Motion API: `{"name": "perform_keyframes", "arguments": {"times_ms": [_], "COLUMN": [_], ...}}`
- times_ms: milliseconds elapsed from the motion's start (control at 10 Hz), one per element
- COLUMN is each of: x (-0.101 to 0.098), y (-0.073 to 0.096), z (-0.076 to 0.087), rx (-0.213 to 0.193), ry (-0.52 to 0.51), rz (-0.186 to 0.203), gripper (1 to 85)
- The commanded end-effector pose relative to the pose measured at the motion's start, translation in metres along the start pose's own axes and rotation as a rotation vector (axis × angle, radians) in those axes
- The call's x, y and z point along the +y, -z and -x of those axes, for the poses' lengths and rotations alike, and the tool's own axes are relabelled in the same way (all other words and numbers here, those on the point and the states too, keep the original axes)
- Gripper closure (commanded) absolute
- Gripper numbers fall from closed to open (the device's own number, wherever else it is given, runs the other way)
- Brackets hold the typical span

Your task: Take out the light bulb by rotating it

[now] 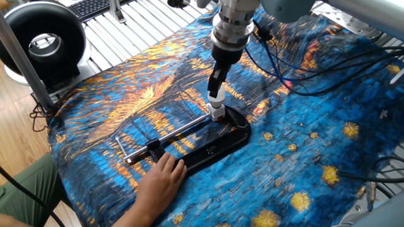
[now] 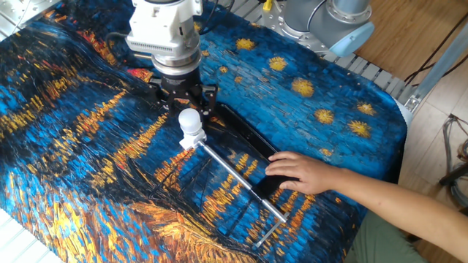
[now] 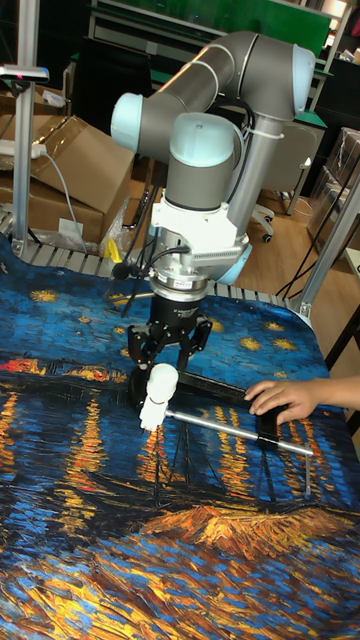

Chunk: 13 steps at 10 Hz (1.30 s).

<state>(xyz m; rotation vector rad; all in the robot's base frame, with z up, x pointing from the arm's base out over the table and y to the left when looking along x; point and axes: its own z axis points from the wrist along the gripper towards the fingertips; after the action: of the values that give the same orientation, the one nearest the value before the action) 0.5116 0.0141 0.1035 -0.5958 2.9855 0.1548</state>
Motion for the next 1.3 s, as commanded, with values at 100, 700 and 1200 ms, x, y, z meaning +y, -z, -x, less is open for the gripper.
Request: {"name": "perform_keyframes", "arguments": {"times_ms": [100,700,1200], "x": [-0.001,-0.011,-0.004], "y": [0.001,-0.011,-0.017], "z": [0.006,-0.001,-0.003], "rx": [-0.025,0.006,0.033], "ry": [-0.156,-0.197,-0.246], "rz": [-0.003,-0.041,-0.068], "gripper": [29.7,31.7,36.3]}}
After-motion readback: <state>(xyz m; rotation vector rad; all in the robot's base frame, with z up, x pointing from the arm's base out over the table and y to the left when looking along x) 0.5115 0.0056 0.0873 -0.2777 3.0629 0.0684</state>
